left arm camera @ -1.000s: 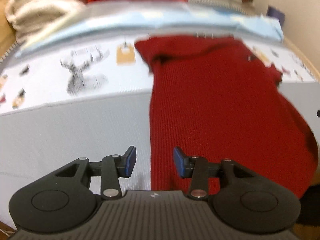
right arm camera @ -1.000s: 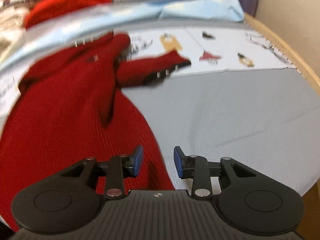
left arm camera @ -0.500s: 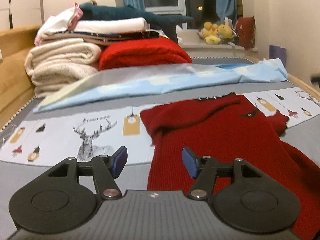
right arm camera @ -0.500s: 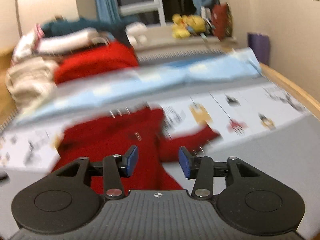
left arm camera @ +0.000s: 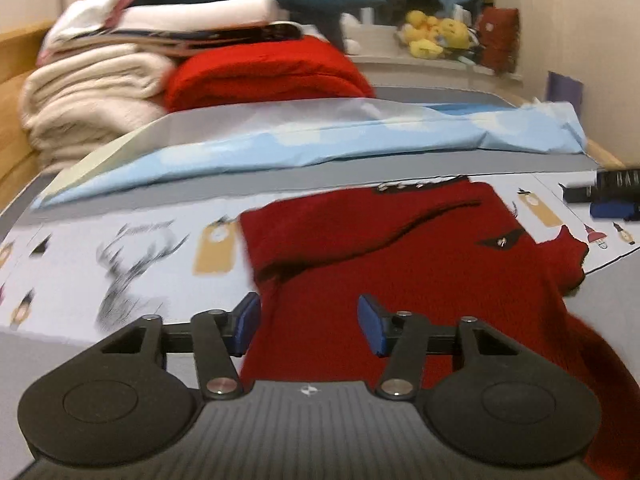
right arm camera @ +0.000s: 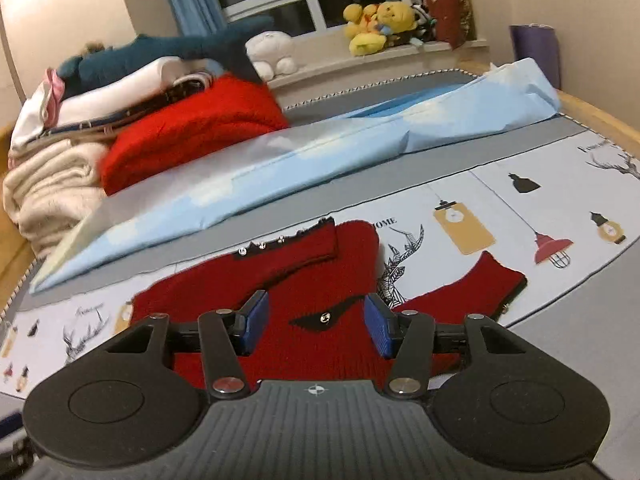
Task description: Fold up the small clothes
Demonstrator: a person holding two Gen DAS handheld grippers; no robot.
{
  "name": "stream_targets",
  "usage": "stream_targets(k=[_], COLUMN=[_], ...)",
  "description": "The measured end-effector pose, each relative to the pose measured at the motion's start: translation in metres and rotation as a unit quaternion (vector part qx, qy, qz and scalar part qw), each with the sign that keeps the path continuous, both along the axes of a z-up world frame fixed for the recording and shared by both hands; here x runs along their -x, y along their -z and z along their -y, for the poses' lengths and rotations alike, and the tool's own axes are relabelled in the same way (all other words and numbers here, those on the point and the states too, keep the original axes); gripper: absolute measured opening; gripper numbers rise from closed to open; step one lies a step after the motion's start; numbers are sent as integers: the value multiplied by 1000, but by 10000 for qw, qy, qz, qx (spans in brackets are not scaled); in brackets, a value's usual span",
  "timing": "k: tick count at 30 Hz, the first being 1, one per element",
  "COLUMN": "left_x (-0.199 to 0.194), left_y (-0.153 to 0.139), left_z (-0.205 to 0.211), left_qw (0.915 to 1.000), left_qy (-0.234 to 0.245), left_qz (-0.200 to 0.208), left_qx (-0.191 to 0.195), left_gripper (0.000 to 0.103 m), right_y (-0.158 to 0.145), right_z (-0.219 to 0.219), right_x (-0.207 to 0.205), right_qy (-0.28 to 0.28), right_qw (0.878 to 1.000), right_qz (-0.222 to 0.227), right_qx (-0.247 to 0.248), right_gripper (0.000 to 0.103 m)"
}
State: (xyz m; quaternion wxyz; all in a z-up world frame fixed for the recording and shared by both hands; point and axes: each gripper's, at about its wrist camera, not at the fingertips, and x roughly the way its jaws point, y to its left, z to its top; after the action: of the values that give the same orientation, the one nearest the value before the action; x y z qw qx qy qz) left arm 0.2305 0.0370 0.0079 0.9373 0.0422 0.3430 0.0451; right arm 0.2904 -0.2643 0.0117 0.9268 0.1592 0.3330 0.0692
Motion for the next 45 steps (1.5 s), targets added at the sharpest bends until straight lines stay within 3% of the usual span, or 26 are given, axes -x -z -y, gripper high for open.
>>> stream_targets(k=[4, 8, 11, 18, 20, 21, 22, 26, 31, 35, 39, 42, 44, 45], left_x=[-71, -142, -181, -240, -246, -250, -252, -234, -151, -89, -61, -52, -40, -31], left_y=[20, 52, 74, 114, 118, 121, 122, 85, 7, -18, -6, 6, 6, 8], left_z=[34, 64, 80, 107, 107, 106, 102, 63, -38, -116, -183, -246, -280, -300], left_qw=[9984, 9973, 9965, 9935, 9929, 9923, 9917, 9970, 9963, 9843, 9717, 9395, 9249, 9123], left_qy=[541, 698, 719, 738, 785, 795, 803, 544, -555, -1346, -2046, -2860, -3373, -3745], left_qz=[24, -234, -431, -855, -879, -920, -966, -534, 170, 603, 654, 498, 511, 490], left_qx=[-145, -40, 61, -109, -132, -215, -262, 108, 629, 965, 981, 1817, 1679, 1583], left_gripper=[50, 50, 50, 50, 34, 11, 8, 5, 4, 4, 3, 3, 0, 0], right_y=[18, 28, 34, 42, 42, 42, 42, 47, 48, 50, 54, 59, 60, 60], right_z=[8, 24, 31, 35, 33, 33, 32, 24, 4, -23, -53, -72, -82, -87], right_x=[-19, -29, -35, -45, -47, -48, -48, -51, -55, -56, -52, -47, -44, -43], right_qy=[201, 510, 629, 664, 613, 594, 583, 548, 352, 57, -373, -659, -821, -904], right_qw=[9982, 9946, 9924, 9895, 9899, 9901, 9901, 9897, 9908, 9917, 9910, 9886, 9872, 9866], right_qz=[-548, -840, -984, -1171, -1172, -1173, -1178, -1251, -1253, -1265, -1283, -1340, -1349, -1327], right_qx=[-136, -327, -384, -528, -513, -500, -487, -436, -362, -217, -16, 179, 240, 287], right_gripper=[54, 54, 54, 54, 54, 55, 55, 55, 55, 54, 54, 54, 54, 54])
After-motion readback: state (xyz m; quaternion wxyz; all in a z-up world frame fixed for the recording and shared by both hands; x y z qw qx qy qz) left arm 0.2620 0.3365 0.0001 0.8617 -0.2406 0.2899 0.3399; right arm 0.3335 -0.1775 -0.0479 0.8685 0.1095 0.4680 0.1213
